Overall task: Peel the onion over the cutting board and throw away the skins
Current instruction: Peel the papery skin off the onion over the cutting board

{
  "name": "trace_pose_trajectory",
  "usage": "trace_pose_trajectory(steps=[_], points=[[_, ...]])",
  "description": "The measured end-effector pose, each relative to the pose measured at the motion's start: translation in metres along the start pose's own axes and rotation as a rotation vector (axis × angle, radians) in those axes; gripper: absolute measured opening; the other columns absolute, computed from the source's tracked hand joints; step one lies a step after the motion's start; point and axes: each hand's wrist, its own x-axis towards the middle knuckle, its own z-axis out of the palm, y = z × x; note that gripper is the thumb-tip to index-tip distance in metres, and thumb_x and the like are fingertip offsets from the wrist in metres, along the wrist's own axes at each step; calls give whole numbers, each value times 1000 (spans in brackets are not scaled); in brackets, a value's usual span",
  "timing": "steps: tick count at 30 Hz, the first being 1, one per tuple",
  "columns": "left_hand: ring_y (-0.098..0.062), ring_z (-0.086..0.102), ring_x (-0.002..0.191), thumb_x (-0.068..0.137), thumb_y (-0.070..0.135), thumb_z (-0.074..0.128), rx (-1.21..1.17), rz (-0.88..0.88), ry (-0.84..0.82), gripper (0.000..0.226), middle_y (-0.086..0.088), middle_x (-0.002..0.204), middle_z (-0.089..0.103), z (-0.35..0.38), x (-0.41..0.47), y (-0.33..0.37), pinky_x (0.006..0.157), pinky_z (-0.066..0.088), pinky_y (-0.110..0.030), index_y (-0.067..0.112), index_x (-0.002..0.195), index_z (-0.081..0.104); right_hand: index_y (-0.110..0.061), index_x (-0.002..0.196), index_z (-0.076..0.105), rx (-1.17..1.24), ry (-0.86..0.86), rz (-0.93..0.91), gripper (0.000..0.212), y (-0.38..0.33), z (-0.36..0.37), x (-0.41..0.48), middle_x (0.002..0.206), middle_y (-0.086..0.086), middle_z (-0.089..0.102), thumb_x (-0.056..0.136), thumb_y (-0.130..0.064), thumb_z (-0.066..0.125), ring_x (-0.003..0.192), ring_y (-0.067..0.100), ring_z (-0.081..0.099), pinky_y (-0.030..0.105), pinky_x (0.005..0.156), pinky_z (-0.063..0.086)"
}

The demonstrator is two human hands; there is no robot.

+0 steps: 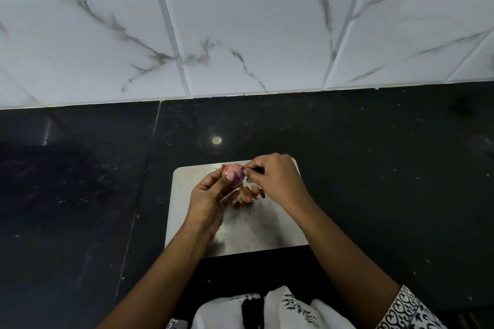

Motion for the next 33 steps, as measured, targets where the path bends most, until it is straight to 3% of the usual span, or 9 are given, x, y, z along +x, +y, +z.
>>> trace_pose_trajectory(steps=[5, 12, 16, 19, 22, 27, 30, 33], points=[[-17, 69, 82, 66, 22, 70, -1, 17, -2, 40, -7, 91, 74, 2, 0, 0, 79, 54, -32, 7, 103, 69, -11, 91, 72, -52, 82, -52, 13, -3, 9, -1, 82, 6, 73, 85, -19, 65, 73, 15, 66, 31, 73, 55], [-8, 68, 66, 76, 15, 63, 2, 29, -79, 28, -2, 74, 74, -4, 1, 2, 60, 55, -21, 3, 100, 68, -9, 83, 66, -98, 109, -130, 14, 3, 16, 4, 81, 5, 68, 78, -21, 69, 74, 17, 62, 39, 70, 53], [-11, 69, 74, 73, 21, 62, 25, 1, -122, 32, -4, 83, 74, -10, 2, 2, 67, 57, -23, 5, 100, 69, -10, 82, 66, -67, 58, -122, 12, 5, 14, 7, 81, 4, 68, 76, -20, 70, 74, 15, 62, 36, 71, 54], [-12, 68, 74, 72, 23, 60, -5, -46, -144, 31, -5, 85, 74, -10, 2, 2, 67, 56, -23, 8, 98, 69, -12, 81, 68, 55, 30, -36, 5, 9, 10, 11, 75, 1, 69, 77, -16, 69, 66, 10, 63, 32, 66, 56], [-13, 69, 69, 71, 19, 69, -97, -110, -142, 26, -7, 79, 73, -11, 2, 2, 58, 57, -21, 8, 94, 66, -13, 78, 68, 207, -7, 96, 3, 16, 12, 15, 71, 2, 68, 79, -16, 68, 61, 13, 67, 38, 64, 59], [-21, 72, 79, 30, 29, 93, -305, -197, -171, 75, -16, 93, 72, -17, 5, -5, 63, 59, -24, 3, 97, 69, -19, 71, 66, 369, -34, 214, 7, 25, 22, 13, 71, 2, 67, 77, -15, 68, 67, 20, 67, 43, 68, 59], [-23, 72, 84, 32, 26, 91, -397, -209, -216, 66, -17, 98, 72, -21, 5, -12, 67, 59, -26, 3, 92, 75, -9, 78, 68, 497, -28, 295, 7, 23, 28, 8, 70, 2, 65, 82, -15, 66, 64, 13, 61, 30, 61, 53], [-23, 71, 88, 39, 26, 87, -446, -228, -251, 66, -16, 105, 70, -22, 4, -13, 72, 59, -27, 3, 100, 73, -2, 91, 67, 814, -73, 410, 14, 21, 30, 5, 76, 8, 65, 89, -13, 59, 61, 17, 61, 33, 58, 54]])
